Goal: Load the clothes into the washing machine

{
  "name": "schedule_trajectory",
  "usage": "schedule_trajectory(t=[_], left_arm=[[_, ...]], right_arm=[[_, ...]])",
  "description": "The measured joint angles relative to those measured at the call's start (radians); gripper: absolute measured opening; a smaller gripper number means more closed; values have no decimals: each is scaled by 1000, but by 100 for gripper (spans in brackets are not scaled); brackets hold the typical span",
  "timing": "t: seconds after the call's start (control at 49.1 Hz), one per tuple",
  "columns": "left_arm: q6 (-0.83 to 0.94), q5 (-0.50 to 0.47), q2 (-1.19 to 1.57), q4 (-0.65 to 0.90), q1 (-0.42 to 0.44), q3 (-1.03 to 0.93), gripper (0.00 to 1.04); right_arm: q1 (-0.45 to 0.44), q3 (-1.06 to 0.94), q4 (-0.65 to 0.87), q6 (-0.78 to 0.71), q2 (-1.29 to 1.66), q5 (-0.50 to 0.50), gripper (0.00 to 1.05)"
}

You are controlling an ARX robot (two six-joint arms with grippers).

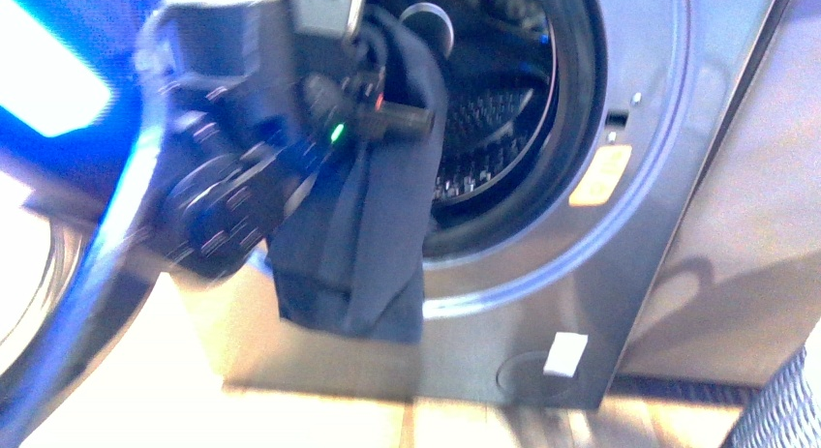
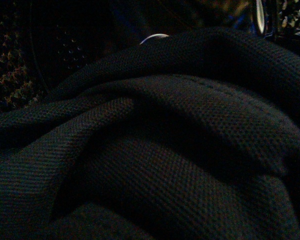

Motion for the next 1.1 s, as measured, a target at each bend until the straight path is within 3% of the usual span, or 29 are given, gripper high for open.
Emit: schedule_trajectory(t=[0.244, 0.489, 0.733, 0.835, 1.099], left_arm=[[-11, -89, 196, -121, 15, 351, 9], [-44, -139, 306, -143, 32, 602, 9], [-60, -145, 375, -121, 24, 667, 9], [-75, -121, 386, -161, 23, 669, 9], [-149, 16, 390, -489, 23, 707, 9]], right_arm=[[0, 0, 0, 0, 0, 0, 97], [0, 0, 0, 0, 0, 0, 97], [0, 0, 1, 0, 0, 0, 97], [0, 0, 1, 0, 0, 0, 97], [0, 0, 1, 0, 0, 0, 97]])
